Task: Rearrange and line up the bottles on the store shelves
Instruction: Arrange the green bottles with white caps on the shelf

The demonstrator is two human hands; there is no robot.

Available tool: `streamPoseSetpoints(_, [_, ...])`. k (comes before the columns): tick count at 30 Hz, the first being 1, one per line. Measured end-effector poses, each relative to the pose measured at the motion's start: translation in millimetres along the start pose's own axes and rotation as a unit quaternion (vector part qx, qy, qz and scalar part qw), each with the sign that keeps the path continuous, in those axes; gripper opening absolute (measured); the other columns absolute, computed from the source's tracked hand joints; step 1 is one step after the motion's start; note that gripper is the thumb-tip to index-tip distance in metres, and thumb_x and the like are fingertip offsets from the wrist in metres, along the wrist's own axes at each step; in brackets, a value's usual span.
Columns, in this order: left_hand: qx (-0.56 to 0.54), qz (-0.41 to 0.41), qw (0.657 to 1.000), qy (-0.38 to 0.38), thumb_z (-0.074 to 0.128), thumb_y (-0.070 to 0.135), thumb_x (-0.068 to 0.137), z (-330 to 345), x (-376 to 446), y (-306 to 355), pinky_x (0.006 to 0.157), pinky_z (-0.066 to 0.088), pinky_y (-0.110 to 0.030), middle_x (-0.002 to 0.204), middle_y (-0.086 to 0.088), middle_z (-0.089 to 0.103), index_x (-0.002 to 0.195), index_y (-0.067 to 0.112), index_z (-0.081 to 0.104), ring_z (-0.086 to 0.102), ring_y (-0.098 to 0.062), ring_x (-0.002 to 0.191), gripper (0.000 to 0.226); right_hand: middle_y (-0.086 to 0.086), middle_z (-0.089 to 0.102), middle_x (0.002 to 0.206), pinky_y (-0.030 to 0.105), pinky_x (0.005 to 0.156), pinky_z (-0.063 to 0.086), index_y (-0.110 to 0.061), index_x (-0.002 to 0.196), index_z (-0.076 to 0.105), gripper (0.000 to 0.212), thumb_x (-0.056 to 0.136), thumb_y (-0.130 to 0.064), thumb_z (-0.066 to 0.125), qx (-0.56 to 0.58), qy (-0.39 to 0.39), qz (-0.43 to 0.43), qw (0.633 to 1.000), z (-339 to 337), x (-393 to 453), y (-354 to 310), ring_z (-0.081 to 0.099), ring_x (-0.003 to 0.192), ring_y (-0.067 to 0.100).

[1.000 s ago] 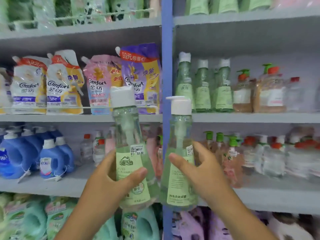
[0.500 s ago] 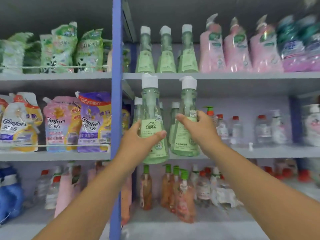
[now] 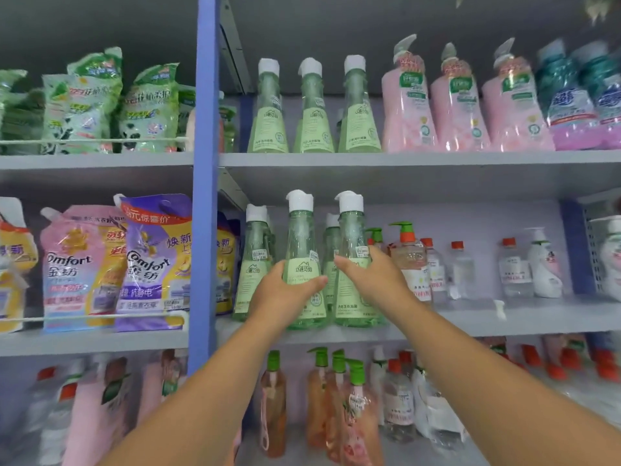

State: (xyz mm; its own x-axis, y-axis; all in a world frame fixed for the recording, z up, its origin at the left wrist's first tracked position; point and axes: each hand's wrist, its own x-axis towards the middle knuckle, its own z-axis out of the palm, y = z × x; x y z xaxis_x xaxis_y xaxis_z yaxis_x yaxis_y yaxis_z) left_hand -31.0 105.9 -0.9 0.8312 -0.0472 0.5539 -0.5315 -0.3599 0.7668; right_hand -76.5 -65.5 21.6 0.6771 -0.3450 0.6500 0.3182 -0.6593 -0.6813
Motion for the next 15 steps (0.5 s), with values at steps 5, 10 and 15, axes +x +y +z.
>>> streamPoseSetpoints(5, [0.084, 0.033, 0.996, 0.011, 0.069, 0.075, 0.075, 13.1, 18.1, -13.8, 0.101, 0.052, -0.041, 0.137, 0.005, 0.062, 0.146, 0.031, 0.046, 0.06, -0.019, 0.121, 0.087, -0.008, 0.056, 0.137, 0.039, 0.096, 0.046, -0.025, 0.143, 0.04, 0.068, 0.092, -0.066, 0.055, -0.02, -0.05, 0.014, 0.998, 13.8, 12.1, 17.3, 0.053, 0.116, 0.016])
streamPoseSetpoints(10, [0.23, 0.139, 0.957, 0.106, 0.066, 0.07, 0.081, 18.8, 30.2, -22.6, 0.113, 0.042, -0.042, 0.154, -0.012, 0.037, 0.16, 0.015, 0.021, 0.037, -0.03, 0.143, 0.106, -0.014, 0.058, 0.132, 0.026, 0.082, 0.045, -0.03, 0.147, 0.033, 0.062, 0.096, -0.053, 0.06, -0.033, -0.149, 0.04, 0.988, 19.9, 11.3, 44.2, 0.057, 0.108, 0.01])
streamPoseSetpoints(15, [0.21, 0.121, 0.965, 0.103, 0.076, 0.062, 0.079, 21.3, 38.4, -22.8, 0.108, 0.043, -0.041, 0.153, -0.01, 0.042, 0.154, 0.015, 0.031, 0.044, -0.029, 0.138, 0.1, -0.008, 0.063, 0.124, 0.03, 0.083, 0.052, -0.029, 0.15, 0.027, 0.083, 0.085, -0.035, 0.079, -0.014, -0.172, 0.065, 0.983, 22.4, 22.9, 49.7, 0.063, 0.107, 0.013])
